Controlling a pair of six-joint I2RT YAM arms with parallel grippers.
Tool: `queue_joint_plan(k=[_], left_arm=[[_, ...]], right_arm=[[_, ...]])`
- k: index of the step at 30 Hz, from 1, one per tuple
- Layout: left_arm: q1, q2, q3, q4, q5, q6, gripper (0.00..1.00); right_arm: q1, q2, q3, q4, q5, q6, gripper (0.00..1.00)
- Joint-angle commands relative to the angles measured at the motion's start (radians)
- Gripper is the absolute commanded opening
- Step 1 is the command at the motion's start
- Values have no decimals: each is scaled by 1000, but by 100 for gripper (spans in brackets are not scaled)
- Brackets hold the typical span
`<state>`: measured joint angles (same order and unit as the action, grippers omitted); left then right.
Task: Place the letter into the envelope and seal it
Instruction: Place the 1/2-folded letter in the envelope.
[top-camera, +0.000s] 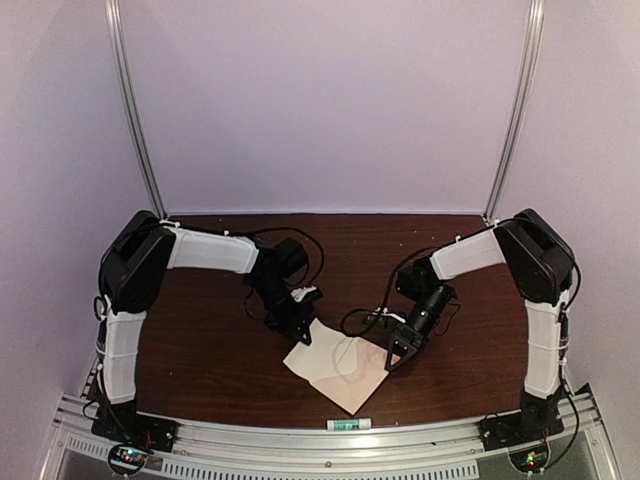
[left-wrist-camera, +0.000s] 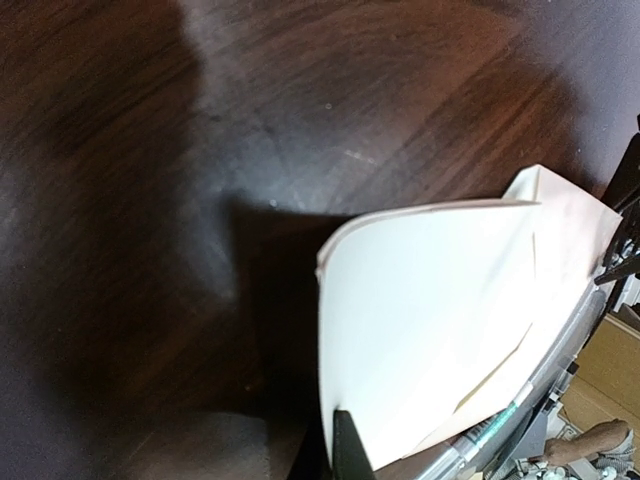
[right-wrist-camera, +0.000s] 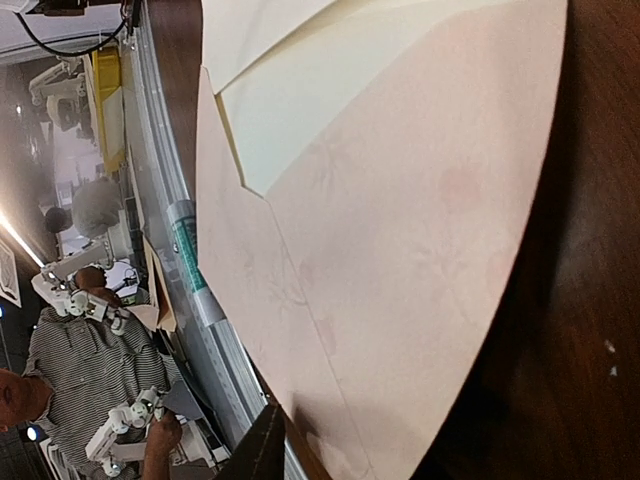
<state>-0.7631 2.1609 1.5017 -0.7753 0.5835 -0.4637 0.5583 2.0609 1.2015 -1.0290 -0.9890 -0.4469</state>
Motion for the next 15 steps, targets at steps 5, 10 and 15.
queue_joint_plan(k=[5, 10, 15], left_arm=[[-4, -100, -34, 88, -28, -10, 0], [-3, -164, -61, 176, -47, -10, 0], [-2, -225, -119, 269, -52, -14, 0]], right_arm=[[-8, 37, 20, 53, 82, 11, 19], [-22, 3, 18, 78, 120, 14, 6], [-28, -48, 30, 92, 162, -3, 3]])
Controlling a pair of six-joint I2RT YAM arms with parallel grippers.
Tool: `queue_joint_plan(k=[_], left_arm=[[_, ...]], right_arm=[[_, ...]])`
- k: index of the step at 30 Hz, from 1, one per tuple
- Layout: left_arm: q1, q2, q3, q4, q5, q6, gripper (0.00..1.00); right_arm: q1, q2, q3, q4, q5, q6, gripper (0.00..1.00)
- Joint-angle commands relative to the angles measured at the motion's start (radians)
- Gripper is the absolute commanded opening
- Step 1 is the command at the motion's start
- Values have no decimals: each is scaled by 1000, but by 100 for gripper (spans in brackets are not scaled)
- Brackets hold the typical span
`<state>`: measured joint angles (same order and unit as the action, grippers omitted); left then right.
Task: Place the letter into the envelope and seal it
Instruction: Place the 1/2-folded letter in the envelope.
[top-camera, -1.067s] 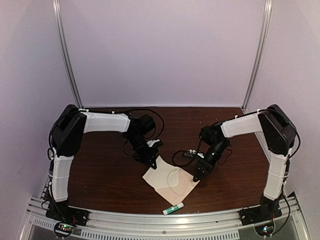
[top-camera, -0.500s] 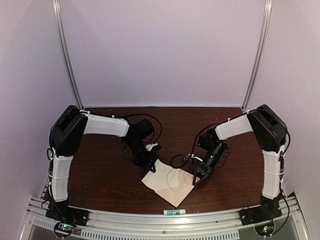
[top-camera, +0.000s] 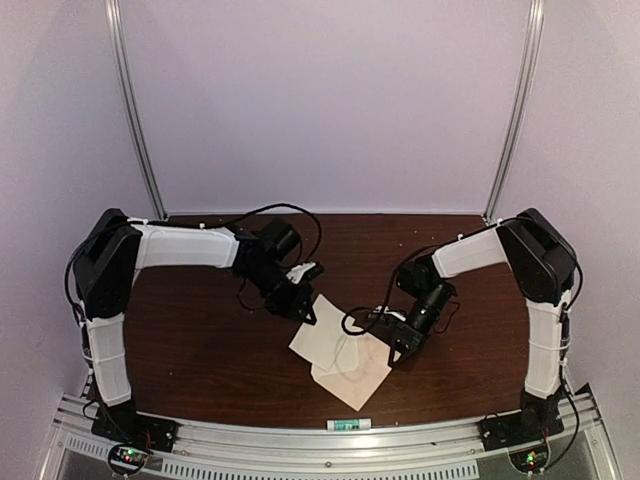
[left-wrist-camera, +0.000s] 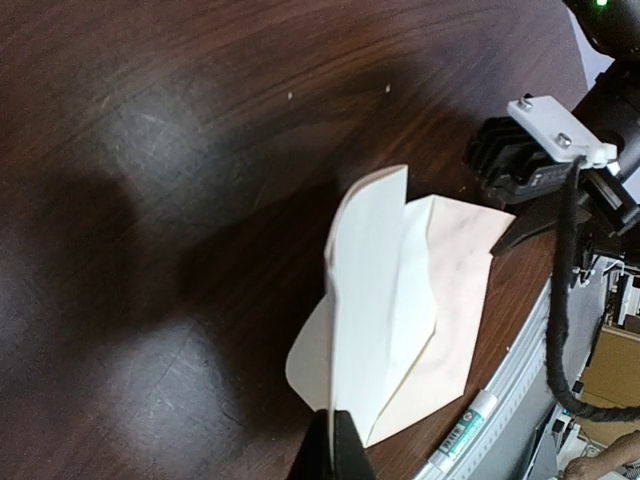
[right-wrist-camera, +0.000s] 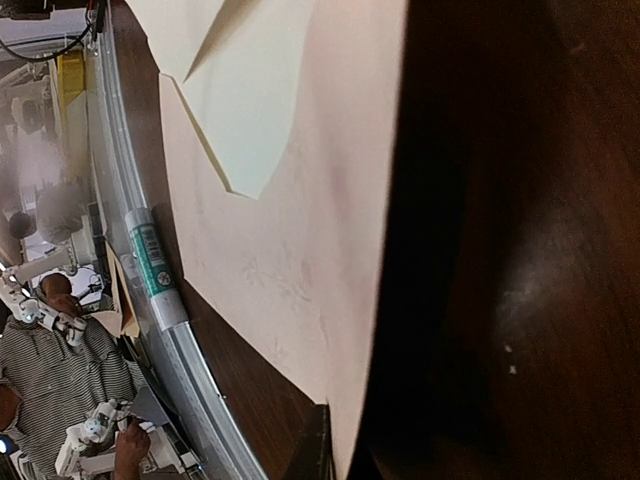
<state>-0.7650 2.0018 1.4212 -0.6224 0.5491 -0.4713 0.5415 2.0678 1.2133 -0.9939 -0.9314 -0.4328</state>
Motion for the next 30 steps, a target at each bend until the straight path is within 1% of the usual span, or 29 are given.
queue_joint_plan(k=[1, 5, 10, 15, 21, 30], left_arm=[[-1, -75, -46, 125, -17, -3, 0], [-1, -94, -64, 126, -27, -2, 0], [-2, -134, -92, 171, -8, 20, 0], [-2, -150, -74, 122, -64, 65, 0], [0, -189, -76, 94, -106, 70, 0], [0, -172, -52, 74, -54, 85, 0]], right_arm=[[-11, -72, 16, 65, 110, -22, 2], [-11, -129, -3, 107, 126, -17, 1], [-17, -146, 0, 102, 55, -14, 0], [-19, -152, 12, 90, 72, -28, 0], [-19, -172, 17, 86, 70, -25, 1], [-18, -209, 24, 85, 61, -42, 3]])
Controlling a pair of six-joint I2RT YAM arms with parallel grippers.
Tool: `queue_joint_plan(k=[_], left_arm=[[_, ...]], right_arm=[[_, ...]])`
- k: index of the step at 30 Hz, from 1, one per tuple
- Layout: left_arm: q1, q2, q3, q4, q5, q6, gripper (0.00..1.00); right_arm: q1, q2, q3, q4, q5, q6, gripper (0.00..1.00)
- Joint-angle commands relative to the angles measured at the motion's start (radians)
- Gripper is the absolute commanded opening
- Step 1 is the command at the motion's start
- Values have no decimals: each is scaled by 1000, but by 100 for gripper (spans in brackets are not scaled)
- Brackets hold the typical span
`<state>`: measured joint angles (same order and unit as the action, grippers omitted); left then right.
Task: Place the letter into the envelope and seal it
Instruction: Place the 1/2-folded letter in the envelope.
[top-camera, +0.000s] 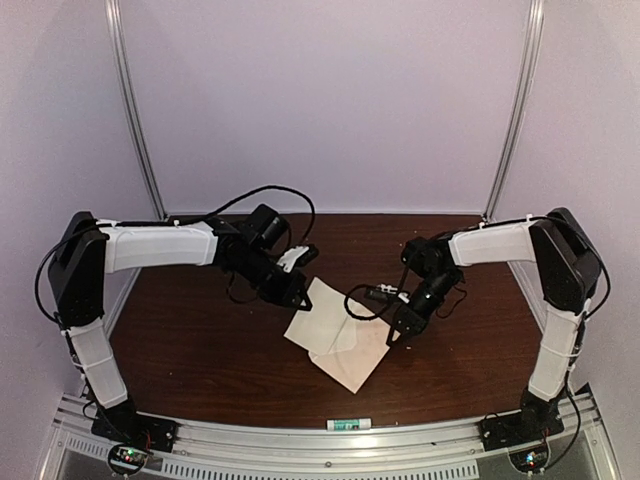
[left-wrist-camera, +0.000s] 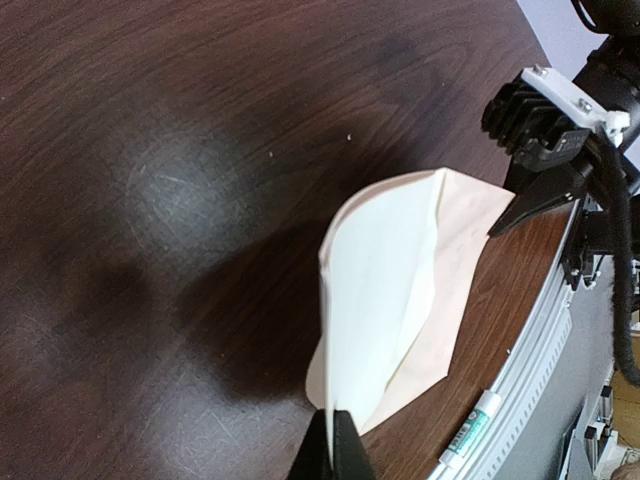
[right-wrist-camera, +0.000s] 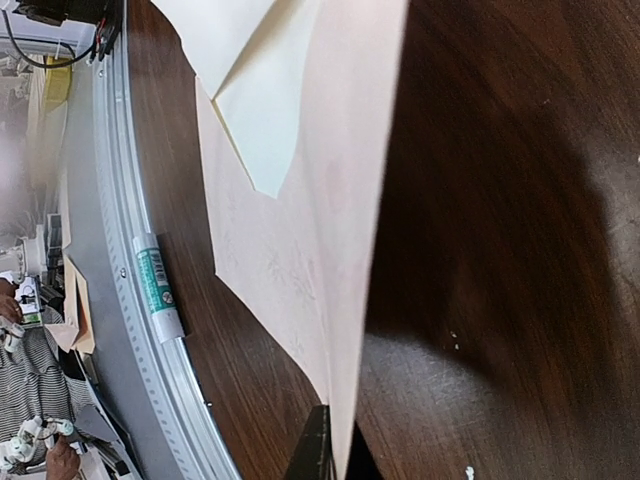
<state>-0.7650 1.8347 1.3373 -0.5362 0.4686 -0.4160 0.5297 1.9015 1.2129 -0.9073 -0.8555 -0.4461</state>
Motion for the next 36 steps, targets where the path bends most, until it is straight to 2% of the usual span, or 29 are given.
queue_joint_plan(k=[1, 7, 13, 22, 26, 30, 36], left_arm=[[0, -1, 35, -12, 35, 35, 0], [0, 30, 37, -39, 23, 85, 0], [0, 77, 20, -44, 45, 81, 0], [0, 88, -21, -39, 58, 72, 0], [0, 102, -23, -38, 55, 78, 0], [0, 114, -20, -38, 53, 80, 0], [0, 111, -12, -34, 28, 61, 0]], right_arm=[[-7, -44, 27, -12, -33, -40, 5], [-12, 4, 37, -24, -109, -48, 18], [-18, 175, 119, -102, -192, -40, 20], [-44, 247, 152, -121, -255, -28, 34], [-65, 287, 172, -125, -291, -4, 36], [-75, 312, 183, -110, -293, 22, 30], [-82, 348, 193, -108, -318, 16, 4]])
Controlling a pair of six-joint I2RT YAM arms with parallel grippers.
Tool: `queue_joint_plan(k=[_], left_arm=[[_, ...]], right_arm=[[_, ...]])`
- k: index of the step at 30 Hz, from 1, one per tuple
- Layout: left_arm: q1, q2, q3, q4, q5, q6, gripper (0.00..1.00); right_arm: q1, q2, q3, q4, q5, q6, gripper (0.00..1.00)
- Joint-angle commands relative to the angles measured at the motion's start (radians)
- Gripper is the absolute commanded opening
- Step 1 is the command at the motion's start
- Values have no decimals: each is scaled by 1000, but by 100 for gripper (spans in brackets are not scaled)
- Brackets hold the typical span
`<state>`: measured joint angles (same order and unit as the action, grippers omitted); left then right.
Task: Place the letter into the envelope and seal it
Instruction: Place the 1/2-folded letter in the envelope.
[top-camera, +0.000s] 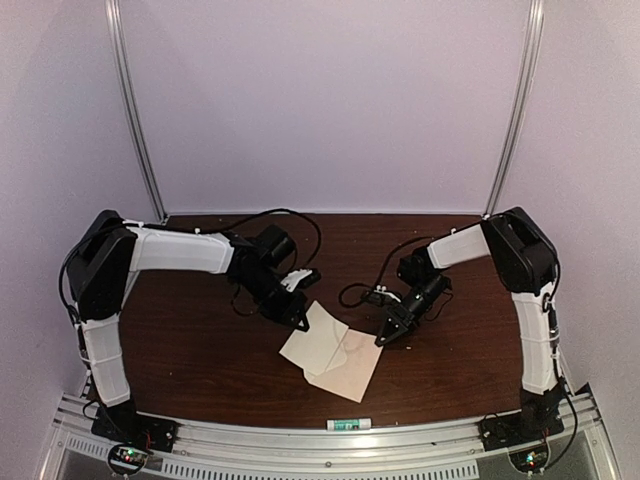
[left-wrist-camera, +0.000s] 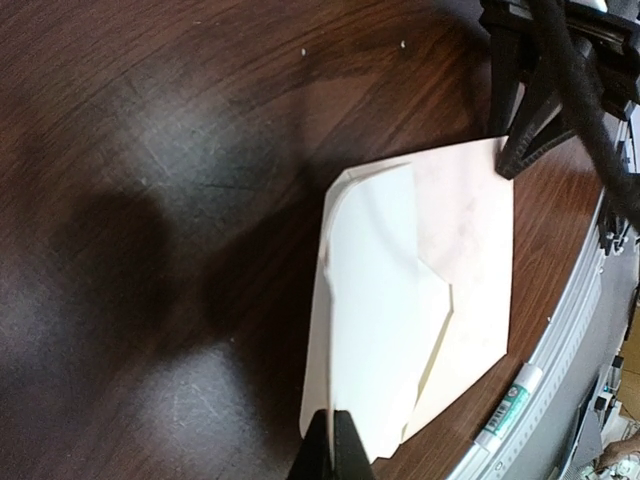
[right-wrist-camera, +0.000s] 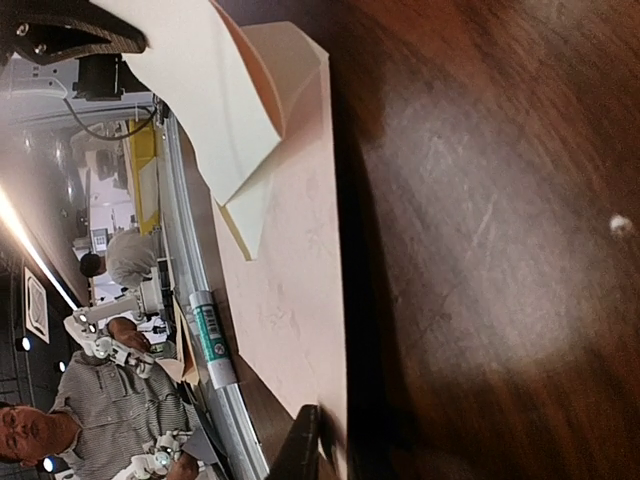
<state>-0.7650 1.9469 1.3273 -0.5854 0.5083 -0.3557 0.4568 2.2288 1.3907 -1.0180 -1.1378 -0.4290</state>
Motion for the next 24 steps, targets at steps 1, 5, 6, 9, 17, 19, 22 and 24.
queue_joint_plan(k=[1, 5, 6, 9, 17, 19, 22, 24], left_arm=[[0, -9, -3, 18, -20, -8, 0], [0, -53, -22, 55, -53, -42, 0], [0, -58, -25, 68, -56, -51, 0], [1, -63, -22, 80, -70, -55, 0], [22, -107, -53, 120, -90, -66, 0], [23, -126, -61, 136, -92, -68, 0], [23, -149, -60, 145, -87, -61, 0], [23, -166, -70, 160, -79, -60, 0]], right_arm=[[-11, 16, 10, 9, -39, -3, 1], [-28, -36, -26, 38, -65, -18, 0], [-30, -50, -32, 43, -74, -20, 0], [-35, -98, -56, 45, -94, -43, 0], [-41, -167, -102, 65, -105, -65, 0], [-45, -175, -108, 71, -109, -62, 0], [-50, -186, -109, 70, -118, -65, 0], [-58, -191, -109, 71, -123, -64, 0]])
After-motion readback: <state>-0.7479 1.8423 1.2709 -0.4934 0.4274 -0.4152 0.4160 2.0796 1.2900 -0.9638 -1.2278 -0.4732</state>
